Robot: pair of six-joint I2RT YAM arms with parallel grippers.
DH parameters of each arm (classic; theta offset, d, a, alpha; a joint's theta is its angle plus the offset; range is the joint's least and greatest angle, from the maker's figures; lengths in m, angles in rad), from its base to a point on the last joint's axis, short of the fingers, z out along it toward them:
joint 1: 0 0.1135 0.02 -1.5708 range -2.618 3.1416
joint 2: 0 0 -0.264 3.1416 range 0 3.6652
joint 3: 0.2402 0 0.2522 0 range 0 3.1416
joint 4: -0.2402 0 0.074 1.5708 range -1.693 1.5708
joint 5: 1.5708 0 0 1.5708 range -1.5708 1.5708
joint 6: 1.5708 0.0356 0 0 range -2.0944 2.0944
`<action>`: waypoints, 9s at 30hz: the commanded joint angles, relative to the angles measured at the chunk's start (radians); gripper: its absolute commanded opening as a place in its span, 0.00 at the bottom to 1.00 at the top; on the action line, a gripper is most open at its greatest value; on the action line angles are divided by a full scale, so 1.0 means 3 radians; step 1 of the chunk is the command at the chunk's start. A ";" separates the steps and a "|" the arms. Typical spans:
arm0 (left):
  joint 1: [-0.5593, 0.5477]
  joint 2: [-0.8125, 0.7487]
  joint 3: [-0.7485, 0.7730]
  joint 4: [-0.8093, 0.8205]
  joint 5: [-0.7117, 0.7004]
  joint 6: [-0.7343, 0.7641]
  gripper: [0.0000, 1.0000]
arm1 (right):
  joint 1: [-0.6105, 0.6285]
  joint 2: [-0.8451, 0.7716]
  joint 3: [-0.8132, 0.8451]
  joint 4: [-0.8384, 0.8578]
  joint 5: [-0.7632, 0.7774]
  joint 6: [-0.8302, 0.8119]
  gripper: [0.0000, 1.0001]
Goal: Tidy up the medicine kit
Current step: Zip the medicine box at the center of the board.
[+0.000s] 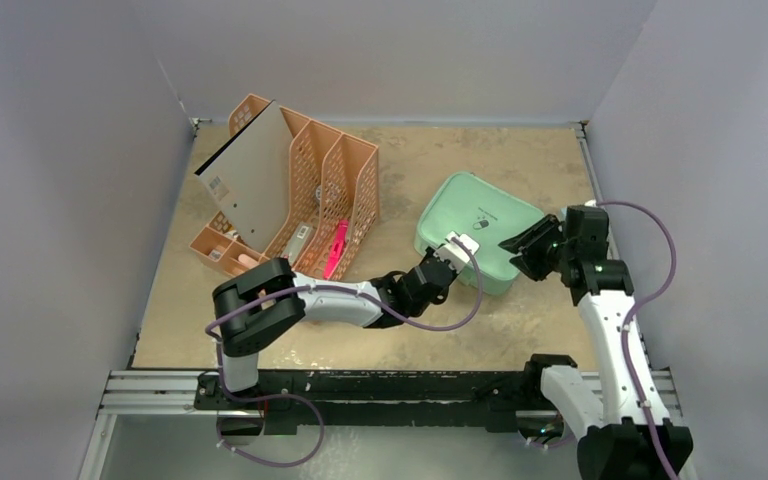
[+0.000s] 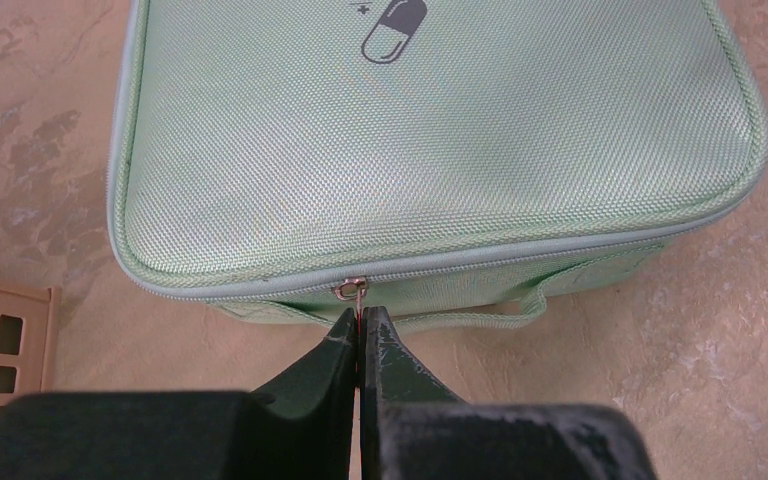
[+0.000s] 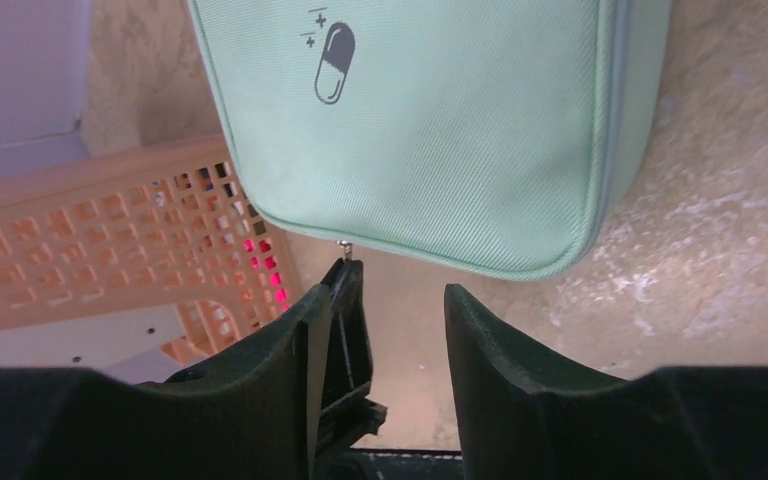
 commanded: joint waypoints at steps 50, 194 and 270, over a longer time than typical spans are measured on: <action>-0.0211 -0.0285 -0.0214 -0.0023 -0.0196 -0.0464 0.00 | 0.0686 0.0383 -0.0904 0.0493 0.0583 0.1592 0.37; 0.0694 -0.0753 -0.0611 -0.0538 0.0167 -0.0445 0.00 | 0.0075 0.0177 -0.0597 -0.0226 0.0680 -0.0719 0.09; 0.0715 -0.0710 -0.0587 -0.0536 0.1310 0.0008 0.49 | 0.0939 0.1541 0.0078 0.0392 -0.0091 -0.1531 0.22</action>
